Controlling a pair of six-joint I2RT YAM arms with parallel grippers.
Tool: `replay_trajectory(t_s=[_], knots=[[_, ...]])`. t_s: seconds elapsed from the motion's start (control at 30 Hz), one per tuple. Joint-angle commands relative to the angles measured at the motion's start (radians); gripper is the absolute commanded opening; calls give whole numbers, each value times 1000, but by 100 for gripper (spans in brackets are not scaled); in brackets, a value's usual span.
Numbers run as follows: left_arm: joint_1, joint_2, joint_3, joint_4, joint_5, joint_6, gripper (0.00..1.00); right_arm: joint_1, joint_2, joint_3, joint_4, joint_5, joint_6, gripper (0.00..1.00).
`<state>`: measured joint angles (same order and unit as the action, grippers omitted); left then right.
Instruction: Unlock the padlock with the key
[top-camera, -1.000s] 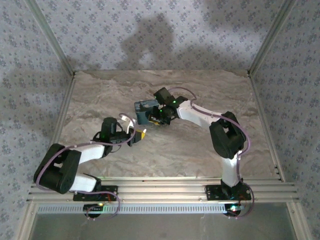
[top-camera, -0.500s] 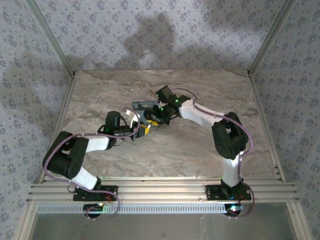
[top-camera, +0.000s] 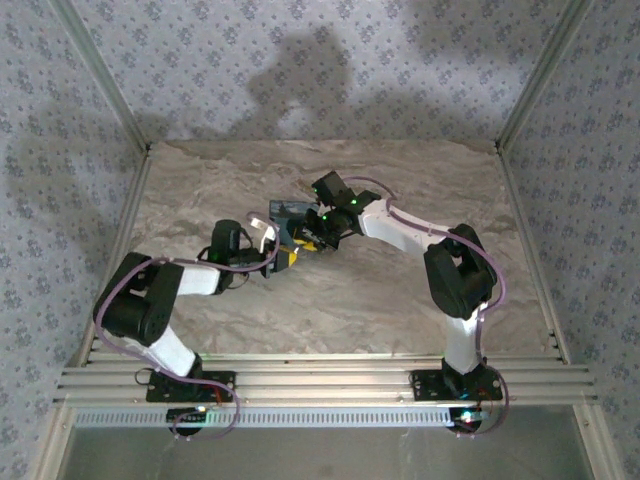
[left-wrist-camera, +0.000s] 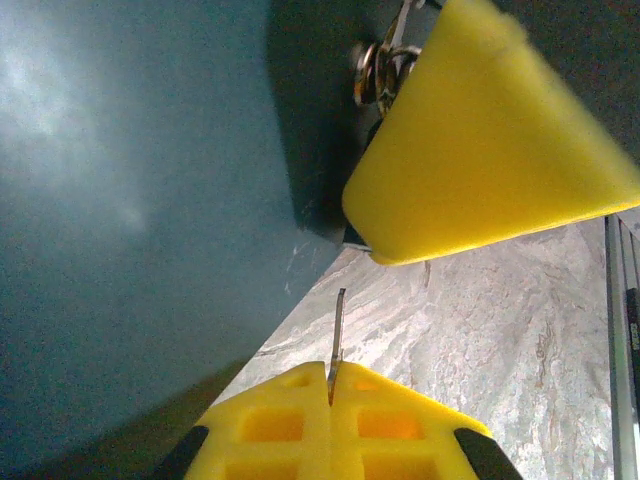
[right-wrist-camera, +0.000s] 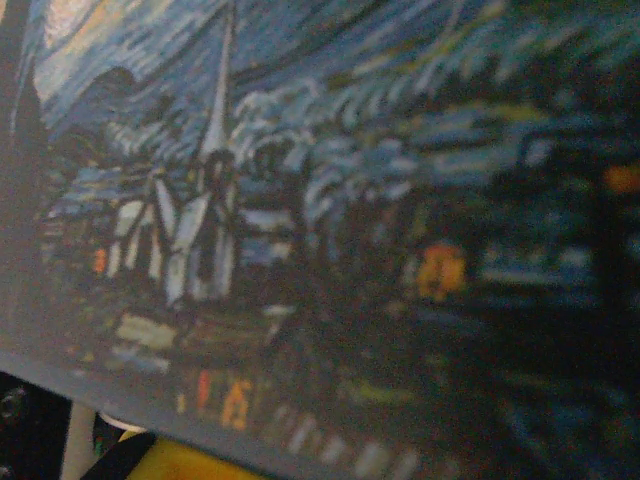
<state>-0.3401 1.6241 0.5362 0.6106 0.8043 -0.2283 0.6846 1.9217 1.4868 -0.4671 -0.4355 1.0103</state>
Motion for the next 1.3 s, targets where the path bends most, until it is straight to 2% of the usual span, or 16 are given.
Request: replay_trajectory(t_s=[0.0,0.67,0.83,1.07,1.2,1.23,1.27], knots=[[3,8,28,57,26,12,0,2,-44,-3,24,-40,13,0],[-2,-44,30,43,20,16,0,9,-38,-8,9,27,-7,0],[-2,-70,-4,-51,-44,24,0,3,-15,-15,30,119,-51,0],[-2,-146,-91,-165,-169,-69,0,15,76,-47,96,318,-135,0],[-2,-215,-109,-245,-218,-68,0,33,134,-44,114,386,-168,0],[-2,-241,-110,-270,-231,-60,0,37,141,-45,110,395,-171,2],[-3,-267,-108,-297,-239,-48,0,40,139,-45,104,401,-170,13]])
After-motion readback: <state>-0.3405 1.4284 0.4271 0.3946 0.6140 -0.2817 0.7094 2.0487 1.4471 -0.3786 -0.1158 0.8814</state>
